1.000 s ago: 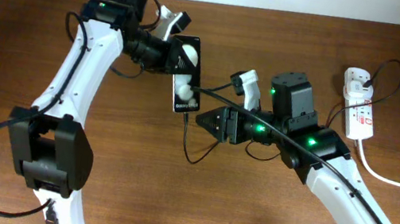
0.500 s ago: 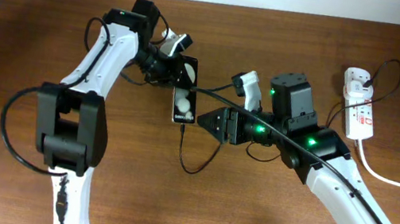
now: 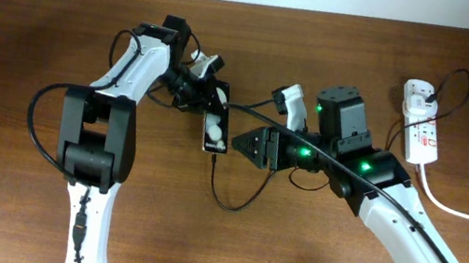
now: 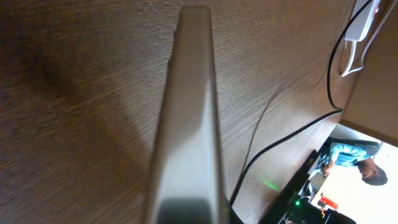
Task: Plug charger to phone and switch on socket
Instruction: 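Lower the plugged phone to the table with the left gripper and release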
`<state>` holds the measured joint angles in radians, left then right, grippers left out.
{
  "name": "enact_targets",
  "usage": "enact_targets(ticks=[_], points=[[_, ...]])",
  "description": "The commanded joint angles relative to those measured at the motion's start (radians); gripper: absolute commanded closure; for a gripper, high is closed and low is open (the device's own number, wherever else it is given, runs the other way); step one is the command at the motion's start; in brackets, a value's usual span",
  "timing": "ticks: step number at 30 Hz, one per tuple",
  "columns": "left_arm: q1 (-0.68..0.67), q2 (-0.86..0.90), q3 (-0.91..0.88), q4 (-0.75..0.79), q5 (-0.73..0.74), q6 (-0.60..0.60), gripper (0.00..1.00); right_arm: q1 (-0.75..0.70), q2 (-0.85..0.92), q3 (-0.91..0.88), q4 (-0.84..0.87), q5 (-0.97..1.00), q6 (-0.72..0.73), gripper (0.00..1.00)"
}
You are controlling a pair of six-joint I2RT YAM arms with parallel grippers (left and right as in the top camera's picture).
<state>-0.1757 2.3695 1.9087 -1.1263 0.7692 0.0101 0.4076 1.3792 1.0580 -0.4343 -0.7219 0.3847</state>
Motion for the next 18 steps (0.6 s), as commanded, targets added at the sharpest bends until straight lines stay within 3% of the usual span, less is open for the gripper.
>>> enact_targets(ticks=[1, 9, 18], points=[[0.000, 0.035, 0.005, 0.012, 0.019, -0.074, 0.98, 0.005, 0.004, 0.018, 0.003, 0.005, -0.013, 0.47], [0.000, 0.070, 0.005, 0.031, 0.021, -0.097, 1.00, 0.005, 0.004, 0.018, 0.000, 0.006, -0.013, 0.47], [0.000, 0.070, 0.005, 0.034, -0.015, -0.097, 0.90, 0.005, 0.004, 0.018, 0.000, 0.006, -0.013, 0.47]])
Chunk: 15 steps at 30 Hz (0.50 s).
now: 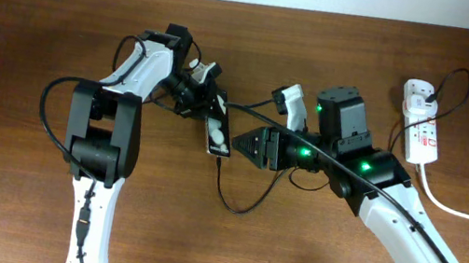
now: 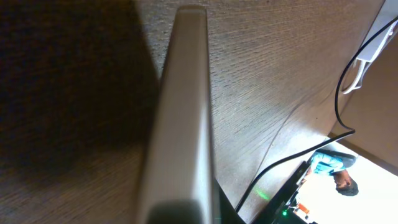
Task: Plug charger to phone and switch on socket
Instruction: 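Lower the plugged phone to the table with the left gripper and release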
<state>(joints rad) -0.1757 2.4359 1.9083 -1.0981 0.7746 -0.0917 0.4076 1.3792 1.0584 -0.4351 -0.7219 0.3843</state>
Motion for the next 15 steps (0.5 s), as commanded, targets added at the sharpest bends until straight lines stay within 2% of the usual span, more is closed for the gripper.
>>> enact_targets(ticks=[1, 11, 15], points=[[0.000, 0.003, 0.005, 0.006, -0.021, 0.005, 0.89, 0.005, 0.004, 0.018, 0.001, 0.006, -0.013, 0.47], [0.000, 0.003, 0.005, 0.005, -0.047, 0.005, 0.84, 0.005, 0.004, 0.018, 0.000, 0.006, -0.013, 0.47], [0.000, 0.003, 0.005, 0.005, -0.066, 0.005, 0.72, 0.005, 0.004, 0.018, 0.000, 0.005, -0.013, 0.47]])
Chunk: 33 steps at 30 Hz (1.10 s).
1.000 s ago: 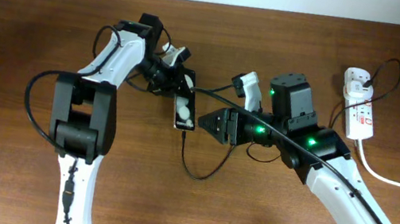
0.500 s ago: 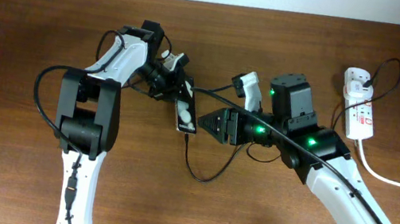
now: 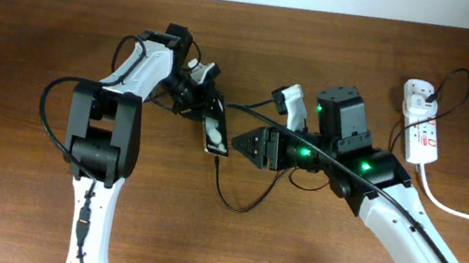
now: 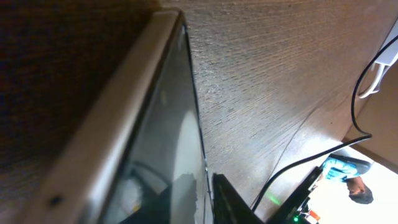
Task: Plug charger to phone and switch on socket
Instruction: 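Lower the plugged phone to the table with the left gripper and release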
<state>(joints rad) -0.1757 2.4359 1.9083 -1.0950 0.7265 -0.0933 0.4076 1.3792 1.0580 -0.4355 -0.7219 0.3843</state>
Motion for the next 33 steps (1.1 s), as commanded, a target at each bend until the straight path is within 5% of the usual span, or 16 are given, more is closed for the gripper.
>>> enact_targets(ticks=[1, 12, 22, 33], points=[[0.000, 0.003, 0.005, 0.002, -0.017, 0.007, 0.69, 0.005, 0.004, 0.018, 0.000, 0.005, -0.013, 0.47], [0.000, 0.003, 0.005, -0.006, -0.104, 0.003, 0.54, 0.005, 0.004, 0.018, 0.000, 0.006, -0.013, 0.47], [0.000, 0.003, 0.005, -0.017, -0.366, -0.027, 0.53, 0.005, 0.004, 0.018, 0.000, 0.005, -0.013, 0.46], [0.009, -0.013, 0.036, -0.051, -0.413, -0.049, 0.55, 0.005, 0.003, 0.018, -0.112, 0.076, -0.013, 0.52]])
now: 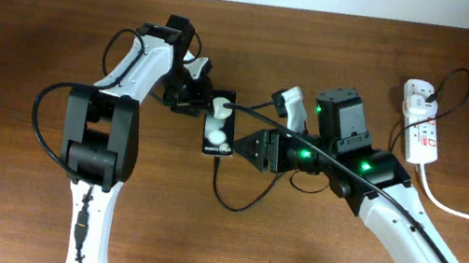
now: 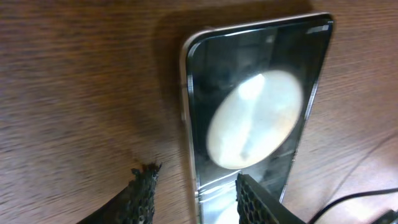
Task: Plug charger to phone and switch on socket
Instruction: 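Lower the plugged phone to the table with the left gripper and release, then move the right gripper to the power strip's orange switch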
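Observation:
The phone (image 1: 218,132) lies flat on the table, its glossy screen up and reflecting a lamp (image 2: 255,106). My left gripper (image 1: 197,99) is open at the phone's far end. In the left wrist view (image 2: 198,193) one finger (image 2: 142,194) rests over bare wood and the other (image 2: 258,200) over the screen, gripping nothing. The black charger cable (image 1: 232,207) loops on the table and its end meets the phone's near edge; whether it is seated I cannot tell. My right gripper (image 1: 246,145) points at the phone's near right corner, with its jaws not readable.
A white power strip (image 1: 424,141) lies at the far right with a white adapter (image 1: 417,96) plugged into it. Its white lead (image 1: 458,210) runs off the right edge. The right arm's body (image 1: 353,160) sits between the phone and the strip.
The phone was tilted on its long edge between my left fingers. Now it lies flat with the screen up, and my left gripper is open and back a little. The right arm has not moved.
At first my left gripper held the phone standing on its long edge, with the cable at its near end and my right gripper beside it. The phone then leaned over toward the screen side. Now it lies flat and the left gripper has let go.

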`<state>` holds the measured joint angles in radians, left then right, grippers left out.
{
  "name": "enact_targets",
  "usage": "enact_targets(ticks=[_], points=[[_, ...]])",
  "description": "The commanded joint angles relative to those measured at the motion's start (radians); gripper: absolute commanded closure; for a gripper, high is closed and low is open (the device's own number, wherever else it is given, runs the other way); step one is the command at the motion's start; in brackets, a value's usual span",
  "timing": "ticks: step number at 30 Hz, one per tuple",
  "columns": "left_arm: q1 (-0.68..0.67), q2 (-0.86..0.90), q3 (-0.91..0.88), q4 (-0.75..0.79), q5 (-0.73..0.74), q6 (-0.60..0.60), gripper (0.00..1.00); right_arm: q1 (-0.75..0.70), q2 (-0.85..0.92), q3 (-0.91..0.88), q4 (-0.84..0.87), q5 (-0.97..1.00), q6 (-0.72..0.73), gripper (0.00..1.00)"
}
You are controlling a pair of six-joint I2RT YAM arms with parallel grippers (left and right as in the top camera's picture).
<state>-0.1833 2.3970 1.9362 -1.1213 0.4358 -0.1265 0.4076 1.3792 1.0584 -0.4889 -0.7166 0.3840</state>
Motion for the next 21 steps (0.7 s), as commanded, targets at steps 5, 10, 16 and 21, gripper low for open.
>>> enact_targets(ticks=[5, 10, 16, 21], points=[[0.054, -0.069, 0.257, -0.169, -0.123, -0.014, 0.51, 0.005, -0.028, 0.018, -0.192, 0.156, -0.073, 0.57], [0.066, -0.194, 0.501, -0.272, -0.122, -0.015, 0.47, 0.003, -0.164, 0.019, -0.368, 0.480, -0.073, 0.57], [0.093, -0.319, 0.526, -0.267, -0.123, -0.015, 0.42, -0.129, -0.265, 0.087, -0.565, 0.624, -0.069, 0.68], [0.104, -0.341, 0.525, -0.270, -0.122, -0.015, 0.01, -0.492, -0.267, 0.178, -0.593, 0.558, -0.094, 0.96]])
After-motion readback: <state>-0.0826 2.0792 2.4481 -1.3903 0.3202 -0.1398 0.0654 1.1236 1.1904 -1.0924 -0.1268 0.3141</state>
